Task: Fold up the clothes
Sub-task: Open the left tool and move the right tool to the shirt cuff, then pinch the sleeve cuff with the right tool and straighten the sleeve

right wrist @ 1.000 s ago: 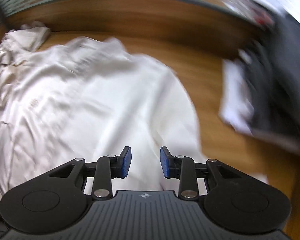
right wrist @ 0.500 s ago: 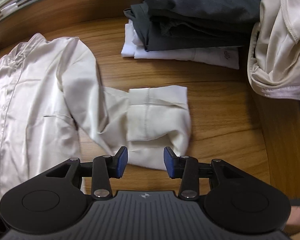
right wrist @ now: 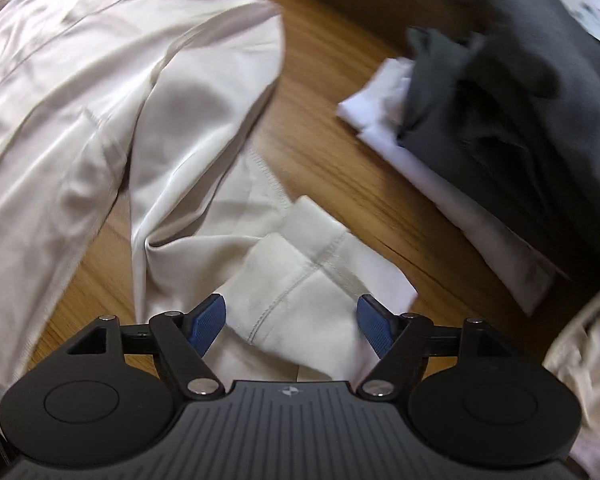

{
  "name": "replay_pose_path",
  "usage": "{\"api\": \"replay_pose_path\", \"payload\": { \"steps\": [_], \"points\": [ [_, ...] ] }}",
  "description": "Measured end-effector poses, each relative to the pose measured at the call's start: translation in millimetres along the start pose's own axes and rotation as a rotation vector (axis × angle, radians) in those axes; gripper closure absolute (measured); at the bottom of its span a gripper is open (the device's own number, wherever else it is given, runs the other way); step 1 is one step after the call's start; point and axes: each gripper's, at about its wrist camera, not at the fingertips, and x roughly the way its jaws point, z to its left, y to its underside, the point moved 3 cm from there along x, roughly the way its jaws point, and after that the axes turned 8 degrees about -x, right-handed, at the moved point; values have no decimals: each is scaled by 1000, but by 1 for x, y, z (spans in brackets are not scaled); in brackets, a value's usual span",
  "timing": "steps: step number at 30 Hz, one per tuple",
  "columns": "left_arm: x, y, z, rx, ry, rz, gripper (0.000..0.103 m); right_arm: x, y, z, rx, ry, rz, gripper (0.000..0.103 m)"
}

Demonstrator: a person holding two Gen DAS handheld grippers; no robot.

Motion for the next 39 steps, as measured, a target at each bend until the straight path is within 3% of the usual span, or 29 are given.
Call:
{"api": "replay_pose_path", "payload": {
  "steps": [1,2,3,6,14,26,33,35,39],
  "points": [
    [0,1,-3,-4,-1,-1,57,3,1,-2,0,-8,1,41],
    [0,1,-6,-6,-1,1,57,4,4,-6,23,-17,2,69],
    [1,2,-9,-5,-2,4,57,4,8,-11,56,-25,3,86],
    [6,2,-19,11,-4,15,57,-3,25,-27,155,-19,0,95],
    [24,-8,-58,120,27,32,57,-50,102,-48,404,48,18,95],
    [44,-18,-123,295,92,28,57,-114,215,5,642,-5,101,95],
    [48,-38,-154,313,115,1,57,-137,233,17,683,74,81,78],
    [49,-42,-161,320,114,-8,57,-141,227,17,679,75,41,73],
    [50,-40,-166,332,109,-16,57,-133,207,28,618,19,-44,71]
  ]
}}
